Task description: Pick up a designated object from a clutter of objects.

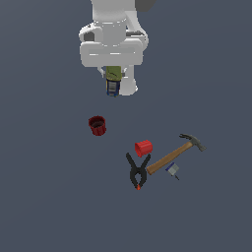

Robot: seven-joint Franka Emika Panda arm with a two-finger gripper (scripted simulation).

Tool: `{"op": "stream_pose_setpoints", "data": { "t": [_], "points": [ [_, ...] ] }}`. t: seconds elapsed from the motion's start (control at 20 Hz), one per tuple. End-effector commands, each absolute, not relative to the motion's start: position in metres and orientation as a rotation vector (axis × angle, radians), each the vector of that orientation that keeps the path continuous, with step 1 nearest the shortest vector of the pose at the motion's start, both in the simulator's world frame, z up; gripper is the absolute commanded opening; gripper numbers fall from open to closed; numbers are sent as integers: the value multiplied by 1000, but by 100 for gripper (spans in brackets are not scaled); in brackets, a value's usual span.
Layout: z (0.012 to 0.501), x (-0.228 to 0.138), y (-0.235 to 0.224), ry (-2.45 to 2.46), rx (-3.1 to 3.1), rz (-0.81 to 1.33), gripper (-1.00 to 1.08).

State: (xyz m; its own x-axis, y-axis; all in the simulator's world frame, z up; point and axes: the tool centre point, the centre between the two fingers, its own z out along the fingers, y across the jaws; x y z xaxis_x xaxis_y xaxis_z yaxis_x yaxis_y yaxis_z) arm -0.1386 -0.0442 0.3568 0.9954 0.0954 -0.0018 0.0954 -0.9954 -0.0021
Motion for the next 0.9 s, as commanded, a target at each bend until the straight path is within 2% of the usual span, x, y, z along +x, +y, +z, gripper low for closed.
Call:
{"op": "stream_pose_setpoints", "data": {
  "t": [0.0,0.85],
  "points": [
    [363,-139,-49,-151,-3137,0,-100],
    [383,-127,-38,-151,-3136,4,-100]
  ]
}}
